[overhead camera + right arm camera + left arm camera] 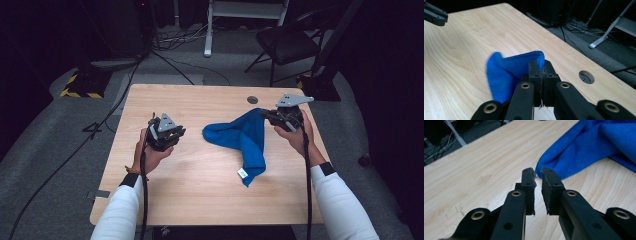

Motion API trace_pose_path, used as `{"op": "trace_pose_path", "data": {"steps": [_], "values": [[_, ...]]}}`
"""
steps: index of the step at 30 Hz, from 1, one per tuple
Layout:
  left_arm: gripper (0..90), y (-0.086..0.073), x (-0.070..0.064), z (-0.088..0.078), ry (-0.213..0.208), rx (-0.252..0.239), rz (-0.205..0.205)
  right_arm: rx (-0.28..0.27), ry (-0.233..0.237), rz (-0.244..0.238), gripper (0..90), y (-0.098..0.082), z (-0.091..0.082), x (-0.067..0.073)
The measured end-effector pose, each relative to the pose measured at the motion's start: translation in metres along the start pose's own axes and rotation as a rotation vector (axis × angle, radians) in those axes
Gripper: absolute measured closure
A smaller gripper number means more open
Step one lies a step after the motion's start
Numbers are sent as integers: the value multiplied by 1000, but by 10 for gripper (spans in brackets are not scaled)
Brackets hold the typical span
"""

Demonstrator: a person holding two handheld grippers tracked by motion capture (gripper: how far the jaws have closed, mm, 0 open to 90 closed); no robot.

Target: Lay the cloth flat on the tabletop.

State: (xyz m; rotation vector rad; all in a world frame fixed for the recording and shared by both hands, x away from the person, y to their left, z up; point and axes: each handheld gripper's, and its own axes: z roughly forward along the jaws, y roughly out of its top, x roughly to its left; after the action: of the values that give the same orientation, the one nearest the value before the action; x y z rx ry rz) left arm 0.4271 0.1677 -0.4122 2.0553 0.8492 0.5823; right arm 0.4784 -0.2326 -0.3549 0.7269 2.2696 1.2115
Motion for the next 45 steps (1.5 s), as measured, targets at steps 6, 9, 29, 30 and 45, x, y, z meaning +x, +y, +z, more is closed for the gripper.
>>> {"op": "trace_pose_path", "data": {"steps": [6,9,29,30,45], "values": [[710,6,-9,15,-60,11,-4,6,0,8,886,-3,-5,0],[592,11,-19,36,-72,34,-13,32,-2,6,886,-9,1,1],[293,23,-26,169,-43,196,-200,91,3,32,884,-43,16,-8],[293,22,-25,171,-40,202,-202,93,3,34,884,-44,17,-9],[855,24,-18,175,-100,167,-149,83,4,45,884,-50,18,-13]]}}
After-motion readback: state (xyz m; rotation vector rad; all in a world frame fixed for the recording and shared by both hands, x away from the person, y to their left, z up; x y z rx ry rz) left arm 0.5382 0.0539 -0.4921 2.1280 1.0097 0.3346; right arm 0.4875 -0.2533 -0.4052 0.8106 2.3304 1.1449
